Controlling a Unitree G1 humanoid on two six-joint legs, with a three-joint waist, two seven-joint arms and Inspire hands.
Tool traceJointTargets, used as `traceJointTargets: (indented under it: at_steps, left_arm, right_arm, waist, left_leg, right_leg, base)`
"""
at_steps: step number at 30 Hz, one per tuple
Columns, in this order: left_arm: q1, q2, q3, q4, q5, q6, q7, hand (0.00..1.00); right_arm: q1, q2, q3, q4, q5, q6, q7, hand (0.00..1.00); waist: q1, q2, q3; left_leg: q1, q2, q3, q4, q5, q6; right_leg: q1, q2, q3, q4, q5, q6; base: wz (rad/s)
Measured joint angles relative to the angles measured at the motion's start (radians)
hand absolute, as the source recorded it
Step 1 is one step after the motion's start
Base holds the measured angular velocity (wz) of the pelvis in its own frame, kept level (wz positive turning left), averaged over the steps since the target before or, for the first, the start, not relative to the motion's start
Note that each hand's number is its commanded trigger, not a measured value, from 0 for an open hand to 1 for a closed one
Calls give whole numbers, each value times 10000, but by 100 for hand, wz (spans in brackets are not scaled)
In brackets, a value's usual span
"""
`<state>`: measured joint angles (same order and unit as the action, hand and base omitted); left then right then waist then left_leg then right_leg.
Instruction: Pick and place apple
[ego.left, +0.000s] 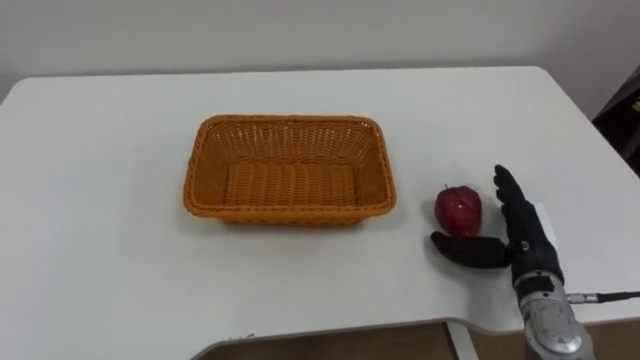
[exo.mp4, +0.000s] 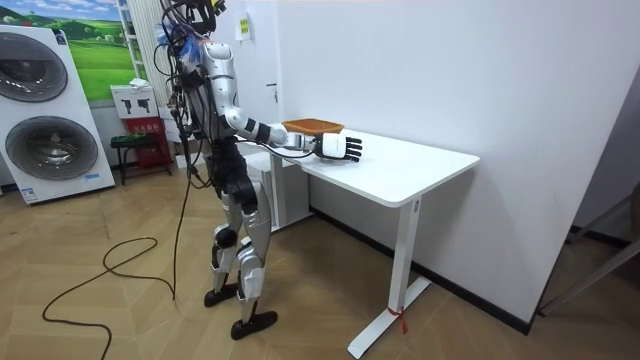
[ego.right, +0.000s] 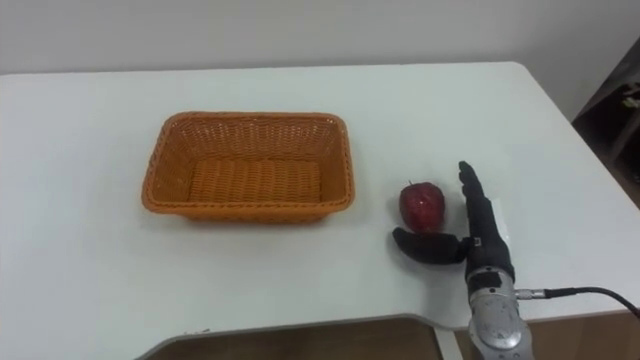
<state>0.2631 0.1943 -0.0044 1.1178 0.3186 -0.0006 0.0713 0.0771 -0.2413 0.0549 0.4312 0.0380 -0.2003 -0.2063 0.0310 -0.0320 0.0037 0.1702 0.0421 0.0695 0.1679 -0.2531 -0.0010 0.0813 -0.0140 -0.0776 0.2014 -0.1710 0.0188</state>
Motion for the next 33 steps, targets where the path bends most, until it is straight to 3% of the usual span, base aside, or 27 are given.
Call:
traceJointTargets:
  at_steps: [10, 11, 12, 22, 33]
  left_arm:
    - [126, 33, 33, -28, 7, 9, -171, 0]
    - [127, 37, 38, -28, 12, 10, -197, 0]
    - [127, 47, 40, -27, 13, 10, -255, 0]
    - [181, 139, 225, -123, 199, 33, -628, 0]
    - [147, 165, 225, -226, 289, 188, -631, 0]
  right_arm:
    - [-467, -184, 6, 936, -455, -29, 391, 0]
    - [-510, -216, 5, 1015, -556, -40, 427, 58]
    - [-566, -271, 7, 1065, -671, -30, 482, 100]
    - [-807, -845, -172, 1424, -1314, 176, 322, 100]
    - [-807, -776, -268, 1429, -1310, 260, 238, 100]
  waist:
    - [88, -69, 23]
    - [98, -69, 23]
    - [129, -72, 23]
    - [397, -170, 3]
    - [565, -221, 1]
  left_leg:
    - [91, -18, -164, 122, -1, 0]
    - [91, -18, -165, 130, -1, 0]
    - [90, -18, -164, 140, -1, 0]
    - [91, -15, -193, 178, -2, -2]
    - [87, -15, -206, 166, -2, -2]
  right_leg:
    - [172, -13, -67, 24, 0, 0]
    - [174, -12, -67, 26, 0, 0]
    - [175, -12, -68, 35, 0, 0]
    - [217, -7, -110, 36, 4, -7]
    - [223, -13, -135, 24, 4, -7]
  base:
    - [3]
    - [0]
    - [0]
    - [1]
    - [0]
